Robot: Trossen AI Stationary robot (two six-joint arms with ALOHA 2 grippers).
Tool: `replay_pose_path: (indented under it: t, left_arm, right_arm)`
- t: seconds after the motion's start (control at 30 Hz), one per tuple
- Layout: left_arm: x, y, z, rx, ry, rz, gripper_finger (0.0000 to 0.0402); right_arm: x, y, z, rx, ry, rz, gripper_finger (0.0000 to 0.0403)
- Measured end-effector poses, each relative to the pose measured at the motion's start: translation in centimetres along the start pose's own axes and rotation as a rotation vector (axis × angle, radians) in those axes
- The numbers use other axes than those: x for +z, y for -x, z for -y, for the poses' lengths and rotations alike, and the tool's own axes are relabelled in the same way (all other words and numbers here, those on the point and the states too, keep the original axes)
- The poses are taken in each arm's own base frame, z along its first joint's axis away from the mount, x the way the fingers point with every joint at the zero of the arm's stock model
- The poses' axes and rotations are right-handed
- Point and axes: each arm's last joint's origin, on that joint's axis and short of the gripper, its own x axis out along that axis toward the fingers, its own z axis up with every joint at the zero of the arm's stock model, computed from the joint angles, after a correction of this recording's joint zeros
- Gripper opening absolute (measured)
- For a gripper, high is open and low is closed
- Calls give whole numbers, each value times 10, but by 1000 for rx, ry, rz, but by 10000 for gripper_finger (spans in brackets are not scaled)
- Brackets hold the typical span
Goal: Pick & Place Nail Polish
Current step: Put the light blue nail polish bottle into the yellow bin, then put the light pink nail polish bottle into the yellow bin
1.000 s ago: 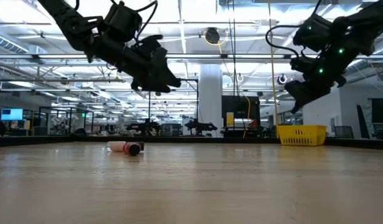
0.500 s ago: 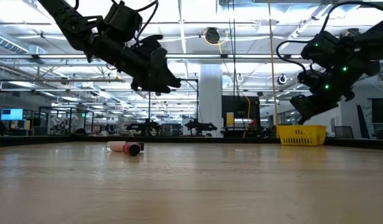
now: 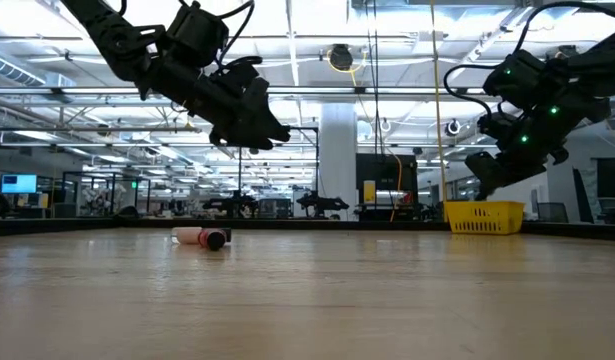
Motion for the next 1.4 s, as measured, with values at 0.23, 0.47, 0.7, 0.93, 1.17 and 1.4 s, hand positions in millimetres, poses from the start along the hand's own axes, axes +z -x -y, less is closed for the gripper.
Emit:
replay_pose_path:
  t: [0.23, 0.47, 0.7, 0.93, 1.17, 1.4]
  left_arm:
    - [0, 0, 0, 0, 0, -1, 283]
    - [-3, 0, 0, 2, -5, -28, 283]
    - [-13, 2, 12, -161, -167, -170, 283]
    - [-21, 15, 53, -406, -256, -315, 282]
    - [-45, 34, 78, -354, -334, -512, 282]
    - [-61, 46, 83, -220, -357, -623, 282]
  right_arm:
    - [0, 0, 0, 0, 0, 0, 246]
    - [0, 0, 0, 1, -1, 2, 273]
    - [5, 1, -3, 68, -5, 37, 270]
    - [7, 2, -4, 148, -14, 47, 271]
    - [8, 3, -5, 176, -23, 54, 268]
    - [11, 4, -8, 284, -35, 66, 267]
